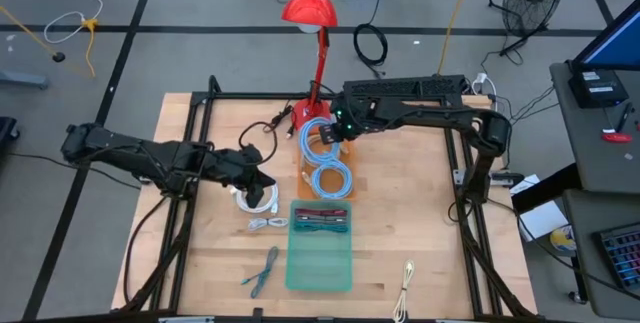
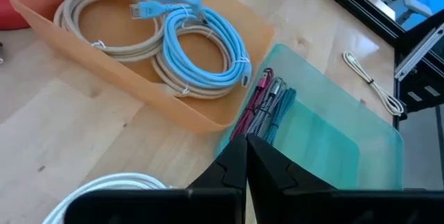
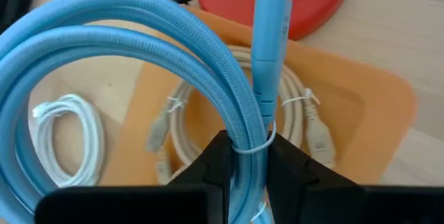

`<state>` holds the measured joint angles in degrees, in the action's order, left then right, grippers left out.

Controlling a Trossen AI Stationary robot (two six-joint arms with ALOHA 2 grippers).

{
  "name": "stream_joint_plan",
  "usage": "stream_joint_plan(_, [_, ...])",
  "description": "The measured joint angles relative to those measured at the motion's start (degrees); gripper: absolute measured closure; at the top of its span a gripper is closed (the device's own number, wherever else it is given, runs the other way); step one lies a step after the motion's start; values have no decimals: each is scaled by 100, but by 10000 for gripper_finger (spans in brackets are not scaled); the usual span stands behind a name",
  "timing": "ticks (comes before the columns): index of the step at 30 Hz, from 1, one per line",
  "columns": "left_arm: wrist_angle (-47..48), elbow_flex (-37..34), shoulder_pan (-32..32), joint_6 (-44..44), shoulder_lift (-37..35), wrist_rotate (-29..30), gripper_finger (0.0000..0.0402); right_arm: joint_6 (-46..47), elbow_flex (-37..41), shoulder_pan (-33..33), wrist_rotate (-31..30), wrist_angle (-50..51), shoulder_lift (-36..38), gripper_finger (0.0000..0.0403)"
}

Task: Sort cables
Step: Put the blue video cable into the orange bin

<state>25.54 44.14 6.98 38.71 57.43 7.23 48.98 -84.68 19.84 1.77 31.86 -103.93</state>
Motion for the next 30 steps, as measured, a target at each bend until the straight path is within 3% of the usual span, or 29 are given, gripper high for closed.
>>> stream_joint_plan(23, [-3,0,-134,-78,0,-250,392,194,554,-34,-161,52,-3,351])
stream_joint_plan(30, [-4,0,-133,-78,0,-228,392,262,733,-34,-165,-416,-3,346])
